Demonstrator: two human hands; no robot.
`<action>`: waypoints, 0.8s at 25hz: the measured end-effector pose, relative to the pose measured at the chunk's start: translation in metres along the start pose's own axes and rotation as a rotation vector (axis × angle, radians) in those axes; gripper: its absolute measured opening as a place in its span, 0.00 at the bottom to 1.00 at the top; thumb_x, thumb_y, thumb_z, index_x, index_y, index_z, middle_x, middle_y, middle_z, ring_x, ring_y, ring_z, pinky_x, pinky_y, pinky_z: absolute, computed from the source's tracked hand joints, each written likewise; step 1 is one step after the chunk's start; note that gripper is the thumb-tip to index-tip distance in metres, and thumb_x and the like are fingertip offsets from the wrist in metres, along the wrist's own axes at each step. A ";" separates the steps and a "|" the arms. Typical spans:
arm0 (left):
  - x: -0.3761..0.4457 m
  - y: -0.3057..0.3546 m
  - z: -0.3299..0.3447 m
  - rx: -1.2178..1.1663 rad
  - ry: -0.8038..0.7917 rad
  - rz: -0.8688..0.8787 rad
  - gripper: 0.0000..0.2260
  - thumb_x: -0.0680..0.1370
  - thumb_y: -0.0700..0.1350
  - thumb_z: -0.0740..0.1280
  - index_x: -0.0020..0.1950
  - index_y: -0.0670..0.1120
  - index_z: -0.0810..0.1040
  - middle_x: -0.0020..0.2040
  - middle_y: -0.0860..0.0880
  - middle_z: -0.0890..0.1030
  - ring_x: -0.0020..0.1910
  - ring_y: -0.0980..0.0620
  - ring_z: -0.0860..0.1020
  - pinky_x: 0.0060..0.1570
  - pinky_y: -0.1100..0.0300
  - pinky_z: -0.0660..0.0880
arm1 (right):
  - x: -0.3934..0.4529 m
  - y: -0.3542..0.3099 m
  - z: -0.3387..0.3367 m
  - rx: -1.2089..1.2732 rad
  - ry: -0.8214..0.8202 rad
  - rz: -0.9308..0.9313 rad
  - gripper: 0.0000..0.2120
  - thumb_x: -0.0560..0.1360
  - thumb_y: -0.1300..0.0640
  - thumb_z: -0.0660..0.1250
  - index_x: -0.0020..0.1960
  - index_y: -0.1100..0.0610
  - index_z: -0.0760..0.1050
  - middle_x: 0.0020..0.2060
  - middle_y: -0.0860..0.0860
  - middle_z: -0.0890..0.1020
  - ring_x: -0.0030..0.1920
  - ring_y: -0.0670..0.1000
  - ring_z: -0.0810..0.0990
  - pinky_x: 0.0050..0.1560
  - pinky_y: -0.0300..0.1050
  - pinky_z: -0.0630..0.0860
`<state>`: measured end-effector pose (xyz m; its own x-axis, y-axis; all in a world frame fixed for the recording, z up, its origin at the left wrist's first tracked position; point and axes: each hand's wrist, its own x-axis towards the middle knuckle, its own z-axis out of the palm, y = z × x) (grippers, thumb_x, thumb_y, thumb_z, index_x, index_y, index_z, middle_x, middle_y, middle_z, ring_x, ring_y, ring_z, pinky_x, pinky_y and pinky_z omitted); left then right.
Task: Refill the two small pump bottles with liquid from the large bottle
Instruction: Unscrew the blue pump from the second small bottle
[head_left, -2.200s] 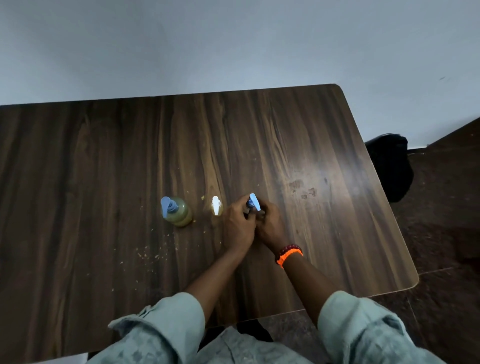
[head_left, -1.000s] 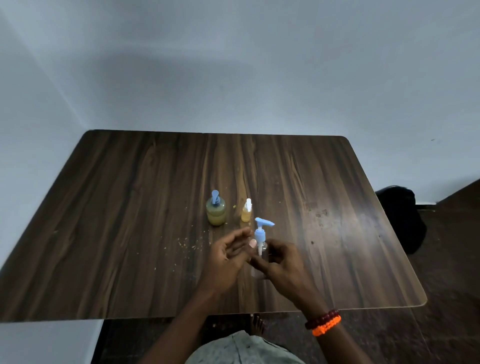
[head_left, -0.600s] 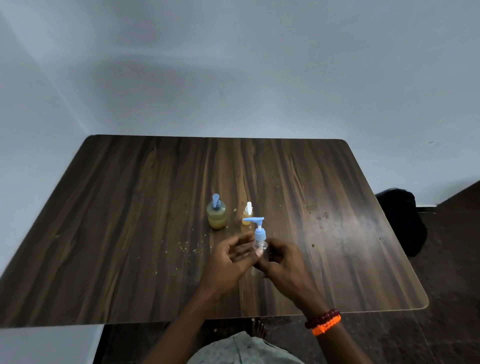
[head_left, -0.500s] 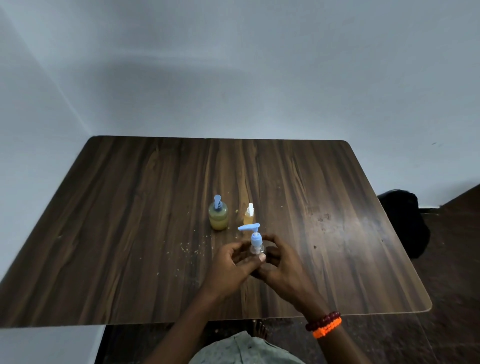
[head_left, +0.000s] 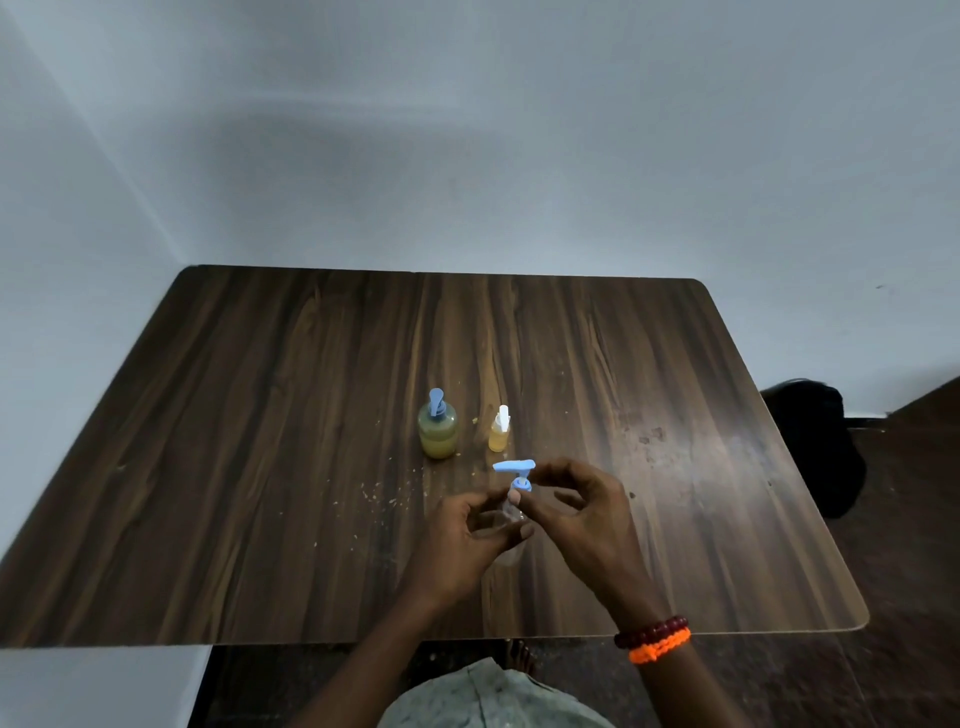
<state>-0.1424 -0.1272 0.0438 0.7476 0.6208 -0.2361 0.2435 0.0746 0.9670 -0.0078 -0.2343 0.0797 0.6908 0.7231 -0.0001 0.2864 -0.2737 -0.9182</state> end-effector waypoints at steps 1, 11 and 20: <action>0.000 0.001 0.001 0.022 0.009 0.007 0.18 0.74 0.51 0.79 0.63 0.58 0.85 0.58 0.57 0.88 0.61 0.55 0.85 0.64 0.43 0.82 | 0.002 0.001 -0.001 0.002 0.007 -0.007 0.11 0.71 0.52 0.81 0.52 0.51 0.85 0.48 0.42 0.88 0.54 0.39 0.85 0.60 0.53 0.82; 0.009 0.001 0.014 0.024 -0.034 -0.052 0.27 0.72 0.54 0.80 0.69 0.52 0.80 0.62 0.56 0.85 0.64 0.56 0.82 0.65 0.46 0.81 | 0.030 -0.006 -0.021 0.179 0.109 -0.016 0.09 0.73 0.61 0.80 0.53 0.58 0.86 0.45 0.51 0.89 0.48 0.48 0.89 0.52 0.48 0.87; 0.023 -0.005 0.036 0.071 -0.068 -0.083 0.18 0.70 0.47 0.82 0.58 0.60 0.85 0.56 0.59 0.88 0.61 0.58 0.85 0.62 0.55 0.83 | 0.076 0.054 -0.082 0.131 0.247 0.247 0.02 0.74 0.61 0.79 0.46 0.57 0.86 0.40 0.52 0.88 0.43 0.52 0.88 0.45 0.45 0.84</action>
<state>-0.1035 -0.1414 0.0304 0.7626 0.5601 -0.3237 0.3478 0.0671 0.9352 0.1145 -0.2455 0.0625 0.8723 0.4664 -0.1468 0.0151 -0.3258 -0.9453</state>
